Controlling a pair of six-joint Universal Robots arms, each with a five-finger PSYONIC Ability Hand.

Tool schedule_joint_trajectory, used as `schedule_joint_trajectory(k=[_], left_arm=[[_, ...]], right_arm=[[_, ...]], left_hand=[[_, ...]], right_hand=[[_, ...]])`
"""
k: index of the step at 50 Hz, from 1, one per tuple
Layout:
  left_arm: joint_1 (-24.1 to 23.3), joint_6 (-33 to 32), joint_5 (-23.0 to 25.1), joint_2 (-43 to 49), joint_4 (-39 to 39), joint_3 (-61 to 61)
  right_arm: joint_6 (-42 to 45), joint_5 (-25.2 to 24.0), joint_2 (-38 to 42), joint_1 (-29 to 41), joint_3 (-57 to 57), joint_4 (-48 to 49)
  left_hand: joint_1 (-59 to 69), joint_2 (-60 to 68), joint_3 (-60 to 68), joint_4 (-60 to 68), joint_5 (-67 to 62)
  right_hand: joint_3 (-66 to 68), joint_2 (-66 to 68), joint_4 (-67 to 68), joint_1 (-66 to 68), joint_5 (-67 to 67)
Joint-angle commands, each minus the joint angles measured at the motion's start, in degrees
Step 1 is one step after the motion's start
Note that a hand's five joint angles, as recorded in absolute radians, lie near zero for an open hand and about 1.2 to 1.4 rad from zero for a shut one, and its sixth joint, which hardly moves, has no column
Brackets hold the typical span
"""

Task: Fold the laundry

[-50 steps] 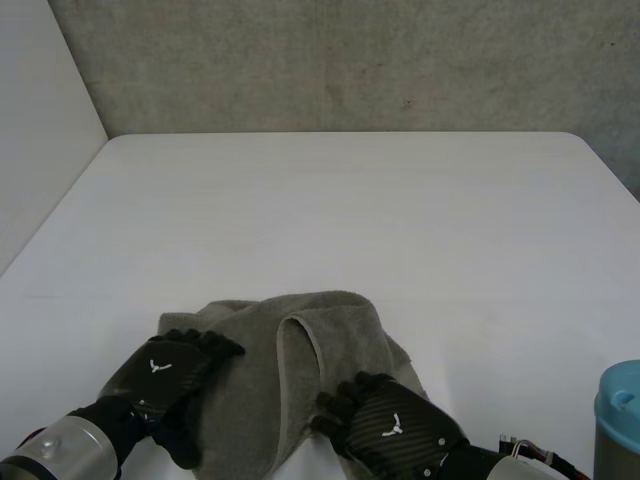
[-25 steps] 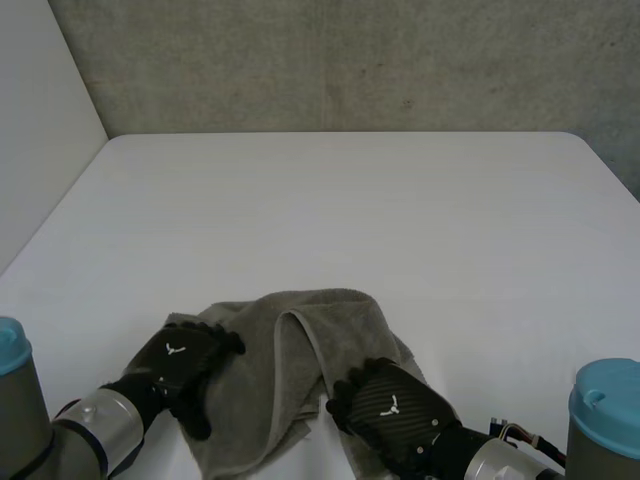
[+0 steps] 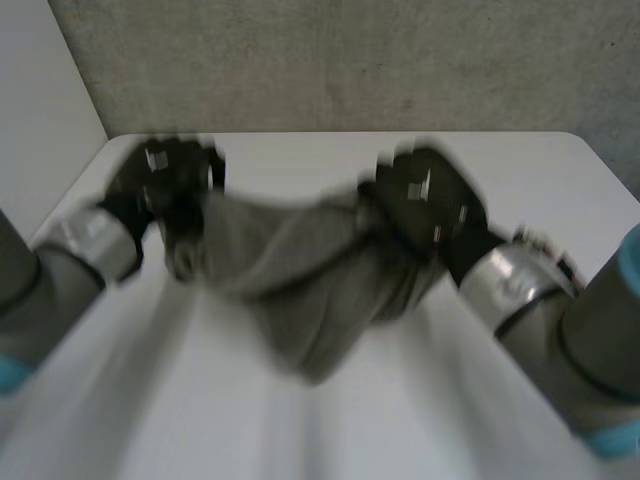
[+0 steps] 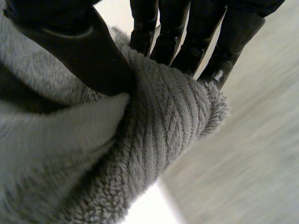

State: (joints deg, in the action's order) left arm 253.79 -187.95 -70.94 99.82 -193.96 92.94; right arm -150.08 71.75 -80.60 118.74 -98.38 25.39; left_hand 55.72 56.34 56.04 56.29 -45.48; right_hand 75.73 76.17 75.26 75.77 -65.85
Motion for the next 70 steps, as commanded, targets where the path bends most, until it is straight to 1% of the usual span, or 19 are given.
schedule_joint_trajectory(k=[1,5,12,15,16,18,23,25,26,28,33,34,38,40,43,50,53,58,70], left_arm=[[0.3,16.6,0.0,-1.4,0.2,-17.8],[0.6,24.6,0.8,-4.1,0.6,-17.8],[3.3,25.2,6.3,-6.1,1.4,-5.1],[5.7,24.2,11.3,-6.2,2.1,2.3],[6.7,23.3,13.8,-5.8,2.4,5.8],[7.2,21.9,15.5,-5.3,2.4,8.5],[7.9,13.3,17.3,-0.3,2.8,13.9],[8.3,9.4,17.3,1.1,3.3,14.8],[9.0,5.4,17.2,2.0,4.4,15.2],[9.7,2.0,17.2,2.7,6.0,15.2],[10.6,-5.8,17.1,4.2,11.8,14.1],[10.6,-7.1,17.2,4.2,13.2,13.7],[10.6,-7.5,17.1,3.9,14.0,12.8],[10.1,-7.7,16.0,3.2,14.0,12.1],[9.9,-7.4,13.5,1.7,14.4,11.1],[8.3,-7.2,9.4,-2.1,14.4,11.0],[6.9,-6.9,8.2,-5.5,14.4,11.7],[5.1,-4.7,6.2,-12.1,14.4,14.6],[3.7,-2.8,-3.2,-19.5,14.6,25.9]], right_arm=[[-5.5,-0.8,-6.7,-1.7,4.2,14.5],[-11.2,-2.9,-8.9,-4.0,3.1,16.0],[-22.2,-18.3,-10.7,-13.8,0.0,1.9],[-21.4,-28.7,-10.1,-18.3,-0.1,-7.1],[-21.4,-28.8,-10.1,-18.3,-0.1,-7.2],[-18.1,-38.6,-8.0,-22.9,-0.1,-16.2],[-11.0,-43.4,-3.8,-25.9,0.3,-24.9],[2.1,-43.3,-0.2,-26.3,0.9,-34.7],[2.2,-43.3,-0.2,-26.3,0.9,-34.7],[14.2,-41.2,1.6,-26.7,-0.1,-40.9],[22.8,-34.4,4.0,-26.2,-1.0,-45.6],[22.8,-34.4,4.0,-26.2,-1.0,-45.6],[22.3,-32.5,4.6,-26.1,-1.9,-44.2],[21.8,-32.4,4.6,-26.2,-2.2,-43.4],[18.4,-32.2,4.1,-26.4,-2.4,-41.1],[5.2,-27.4,1.9,-26.3,-3.5,-33.5],[-4.0,-19.6,-3.1,-25.5,-6.8,-27.7],[-9.6,-13.0,-8.6,-22.6,-10.5,-25.6],[-10.6,-2.0,-17.2,-14.7,-17.9,-25.1]], left_hand=[[8.3,7.7,8.0,7.8,-8.6],[7.7,7.0,7.3,7.1,-7.9],[7.5,6.9,7.2,6.9,-7.7],[7.5,6.9,7.2,6.9,-7.7],[7.5,6.9,7.2,6.9,-7.7],[7.3,6.7,7.0,6.7,-7.5],[5.3,4.7,5.0,4.7,-5.5],[2.9,2.3,2.6,2.4,-3.2],[-0.6,-1.2,-0.9,-1.1,0.3],[-5.1,-5.8,-5.5,-5.7,4.9],[-14.6,-15.2,-14.9,-15.1,14.3],[-17.5,-18.2,-17.9,-18.1,17.3],[-30.4,-31.0,-30.7,-30.9,30.1],[-44.4,-45.1,-44.8,-45.0,44.2],[-45.2,-45.8,-45.5,-45.7,44.9],[-45.2,-45.8,-45.5,-45.7,44.9],[-45.2,-45.8,-45.5,-45.7,44.9],[-45.3,-46.0,-45.7,-45.9,45.1],[-42.5,-43.1,-42.8,-43.0,42.2]], right_hand=[[4.3,3.8,4.7,4.2,-4.2],[4.3,3.8,4.7,4.2,-4.2],[4.3,3.8,4.7,4.2,-4.2],[4.3,3.8,4.7,4.2,-4.2],[4.3,3.8,4.7,4.2,-4.2],[4.3,3.8,4.7,4.2,-4.2],[4.3,3.8,4.7,4.2,-4.2],[2.0,1.6,2.5,2.0,-1.9],[2.0,1.5,2.4,1.9,-1.9],[-14.1,-14.5,-13.6,-14.1,14.2],[-23.4,-23.8,-22.9,-23.4,23.5],[-23.4,-23.9,-23.0,-23.5,23.5],[-51.6,-52.0,-51.1,-51.6,51.7],[-57.4,-57.8,-56.9,-57.4,57.5],[-65.7,-66.2,-65.3,-65.8,65.8],[-65.7,-66.2,-65.3,-65.8,65.8],[-65.7,-66.2,-65.3,-65.8,65.8],[-65.7,-66.2,-65.3,-65.8,65.8],[-63.5,-63.9,-63.0,-63.5,63.6]])
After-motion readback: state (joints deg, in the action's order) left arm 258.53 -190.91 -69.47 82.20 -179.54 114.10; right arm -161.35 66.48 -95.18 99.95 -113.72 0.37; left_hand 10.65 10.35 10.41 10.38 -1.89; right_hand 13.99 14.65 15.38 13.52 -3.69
